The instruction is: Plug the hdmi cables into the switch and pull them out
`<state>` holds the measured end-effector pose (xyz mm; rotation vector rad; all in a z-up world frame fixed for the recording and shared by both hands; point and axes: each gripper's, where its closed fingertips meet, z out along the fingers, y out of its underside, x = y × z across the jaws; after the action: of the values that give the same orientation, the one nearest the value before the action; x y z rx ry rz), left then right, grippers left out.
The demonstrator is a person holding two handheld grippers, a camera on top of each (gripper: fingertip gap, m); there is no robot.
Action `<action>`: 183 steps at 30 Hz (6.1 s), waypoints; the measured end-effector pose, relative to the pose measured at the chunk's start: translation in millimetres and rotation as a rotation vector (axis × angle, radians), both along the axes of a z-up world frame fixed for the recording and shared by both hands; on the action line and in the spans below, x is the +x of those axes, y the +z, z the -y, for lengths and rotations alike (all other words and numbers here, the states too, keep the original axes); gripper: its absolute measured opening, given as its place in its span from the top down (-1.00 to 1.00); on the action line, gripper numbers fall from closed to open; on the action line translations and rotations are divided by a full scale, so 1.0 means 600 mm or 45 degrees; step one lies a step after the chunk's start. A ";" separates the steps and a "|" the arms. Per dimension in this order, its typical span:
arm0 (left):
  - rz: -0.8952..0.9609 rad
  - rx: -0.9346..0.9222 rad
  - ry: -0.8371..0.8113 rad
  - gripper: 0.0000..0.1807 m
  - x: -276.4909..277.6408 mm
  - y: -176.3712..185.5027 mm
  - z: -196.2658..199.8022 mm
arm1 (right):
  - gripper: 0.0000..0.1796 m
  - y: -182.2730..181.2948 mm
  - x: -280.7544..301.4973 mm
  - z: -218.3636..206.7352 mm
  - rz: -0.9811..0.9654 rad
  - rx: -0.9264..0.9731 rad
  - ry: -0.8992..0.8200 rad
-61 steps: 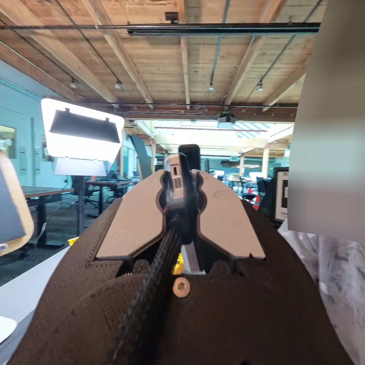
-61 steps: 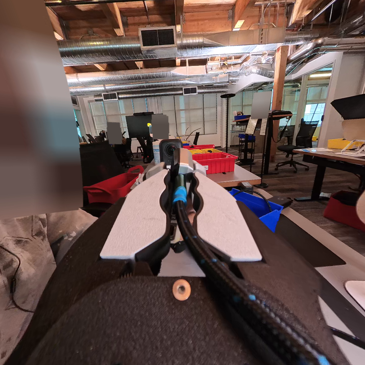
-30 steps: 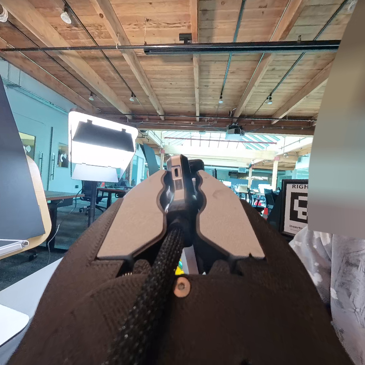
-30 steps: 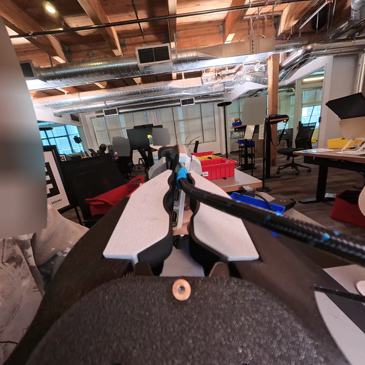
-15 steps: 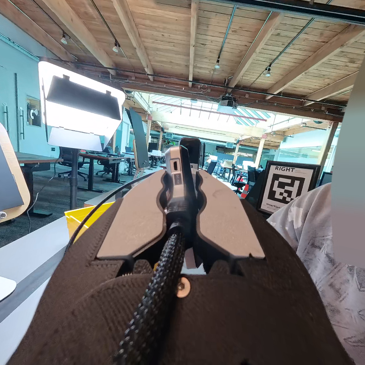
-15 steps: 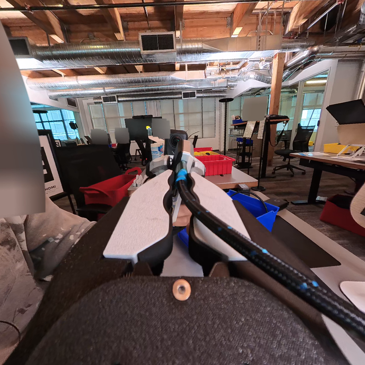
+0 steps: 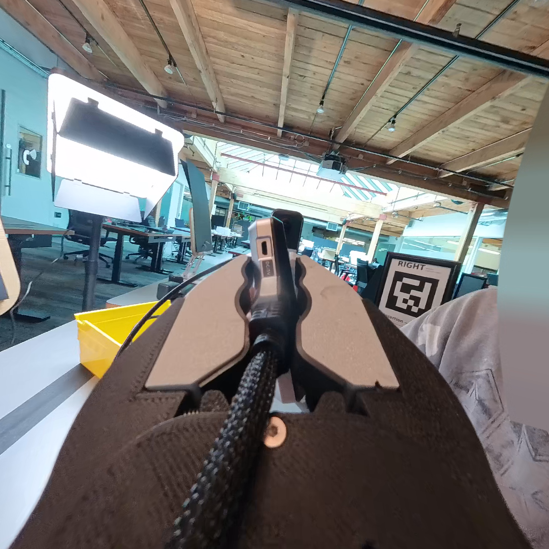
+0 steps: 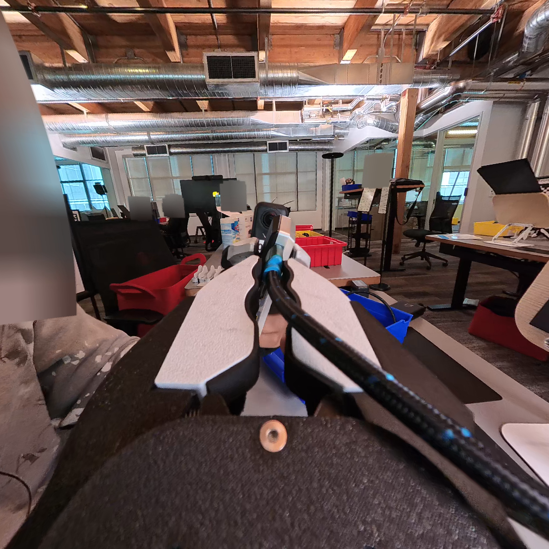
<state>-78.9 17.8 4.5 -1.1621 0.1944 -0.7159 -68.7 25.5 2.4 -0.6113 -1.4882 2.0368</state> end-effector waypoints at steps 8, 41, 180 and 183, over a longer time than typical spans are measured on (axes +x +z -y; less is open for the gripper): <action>-0.051 0.056 -0.004 0.72 -0.003 -0.001 0.002 | 0.88 -0.003 -0.010 0.001 -0.015 -0.059 0.008; -0.164 0.403 0.516 0.73 -0.087 0.133 0.195 | 0.88 0.063 0.080 -0.087 0.028 0.128 -0.390; -0.387 -0.496 0.468 0.52 -0.099 -0.072 0.012 | 0.86 -0.146 0.013 -0.478 0.764 1.157 -1.010; -0.376 -0.515 0.465 0.52 -0.104 -0.080 0.006 | 0.86 -0.162 0.023 -0.477 0.813 1.139 -0.940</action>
<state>-141.2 14.1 -43.6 -1.6384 0.0801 -0.2608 -54.9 311.5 -94.7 -1.2132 -1.8991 0.5230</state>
